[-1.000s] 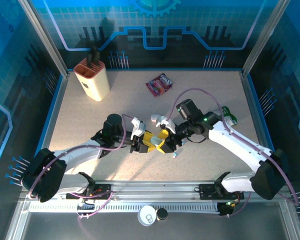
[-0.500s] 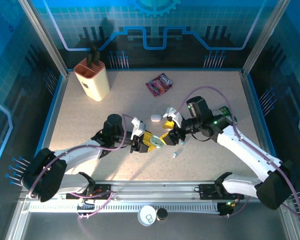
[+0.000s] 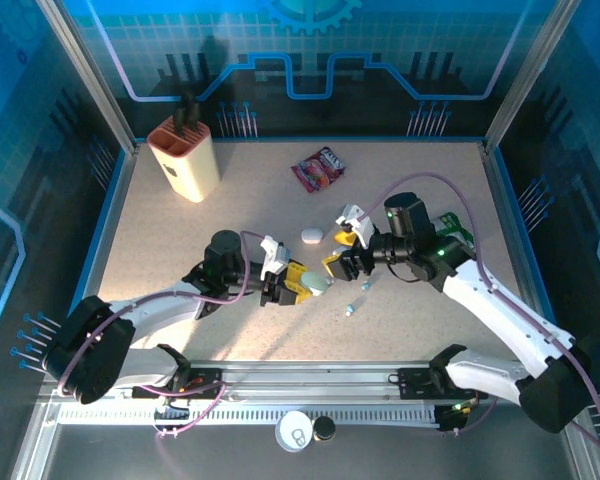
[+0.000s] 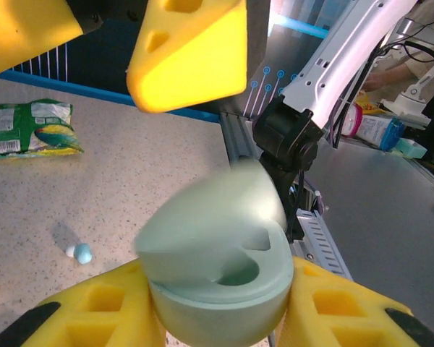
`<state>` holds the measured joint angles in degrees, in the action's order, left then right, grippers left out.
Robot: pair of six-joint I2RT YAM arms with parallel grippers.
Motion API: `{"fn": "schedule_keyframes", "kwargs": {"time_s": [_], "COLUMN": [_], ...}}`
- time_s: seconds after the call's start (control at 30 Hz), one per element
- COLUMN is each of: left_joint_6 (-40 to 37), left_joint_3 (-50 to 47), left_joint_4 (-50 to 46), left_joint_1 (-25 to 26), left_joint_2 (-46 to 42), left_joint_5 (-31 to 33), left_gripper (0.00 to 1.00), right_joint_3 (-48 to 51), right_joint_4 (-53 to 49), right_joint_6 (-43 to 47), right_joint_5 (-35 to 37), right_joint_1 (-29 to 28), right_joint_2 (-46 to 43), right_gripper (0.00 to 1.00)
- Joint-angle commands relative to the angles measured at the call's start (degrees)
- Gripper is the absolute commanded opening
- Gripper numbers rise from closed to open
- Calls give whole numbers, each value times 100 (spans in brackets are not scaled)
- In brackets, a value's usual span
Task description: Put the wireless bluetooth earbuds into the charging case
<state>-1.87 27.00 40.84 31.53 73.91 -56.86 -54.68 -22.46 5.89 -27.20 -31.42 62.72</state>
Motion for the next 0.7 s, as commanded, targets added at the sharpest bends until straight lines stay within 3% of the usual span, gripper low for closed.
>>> {"fn": "schedule_keyframes", "kwargs": {"time_s": [0.0, 0.17, 0.37, 0.67], "left_joint_6": [181, 567, 675, 579], "left_joint_3": [-151, -205, -204, -222], "left_joint_4": [654, 1295, 1506, 1245], "left_joint_1": [-67, -160, -189, -191], "left_joint_2": [136, 346, 340, 120], "left_joint_5": [-140, -132, -27, -18], "left_gripper": [36, 35, 35, 36], "right_joint_3": [120, 285, 317, 264], "right_joint_4": [403, 464, 399, 563], "right_joint_6": [-322, 51, 562, 366], "right_joint_5": [-40, -400, 385, 861], "right_joint_1": [66, -105, -885, -916], "right_joint_2": [-322, -473, -151, 201], "right_gripper": [71, 73, 75, 75]}}
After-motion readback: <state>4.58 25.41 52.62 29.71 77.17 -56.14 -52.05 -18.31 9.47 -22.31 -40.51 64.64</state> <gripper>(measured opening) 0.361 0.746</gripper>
